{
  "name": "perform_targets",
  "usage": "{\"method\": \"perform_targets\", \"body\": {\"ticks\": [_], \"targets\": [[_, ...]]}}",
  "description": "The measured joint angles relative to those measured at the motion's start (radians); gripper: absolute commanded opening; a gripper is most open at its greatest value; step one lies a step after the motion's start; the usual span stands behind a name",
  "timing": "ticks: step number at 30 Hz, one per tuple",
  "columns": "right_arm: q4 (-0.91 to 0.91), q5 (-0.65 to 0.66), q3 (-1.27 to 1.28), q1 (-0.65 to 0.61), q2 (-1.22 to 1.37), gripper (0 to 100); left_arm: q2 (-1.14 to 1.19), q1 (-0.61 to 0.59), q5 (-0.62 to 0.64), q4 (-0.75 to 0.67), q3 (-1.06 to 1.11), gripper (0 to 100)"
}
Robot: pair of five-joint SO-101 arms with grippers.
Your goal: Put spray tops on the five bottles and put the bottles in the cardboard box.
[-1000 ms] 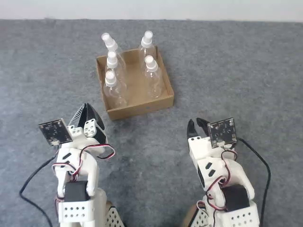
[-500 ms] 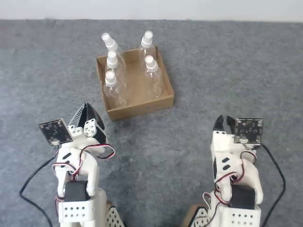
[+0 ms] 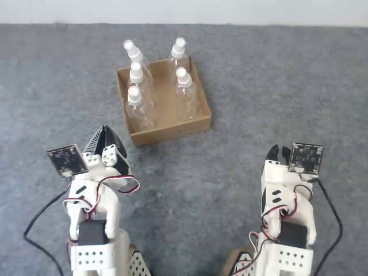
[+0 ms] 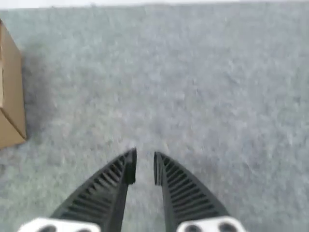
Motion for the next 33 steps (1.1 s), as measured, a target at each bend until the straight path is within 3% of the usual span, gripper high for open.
{"method": "perform_targets", "body": {"ticks": [20, 27, 33], "targets": [[0.382, 0.0, 0.0, 0.0, 0.0, 2.4, 0.0, 0.002, 0.0, 0.026, 0.0, 1], [0.517, 0.002, 0.0, 0.0, 0.0, 2.4, 0.0, 0.002, -0.15, 0.195, 0.0, 1], [0.528, 0.003, 0.0, 0.0, 0.0, 2.4, 0.0, 0.002, -0.183, 0.388, 0.0, 1]]}}
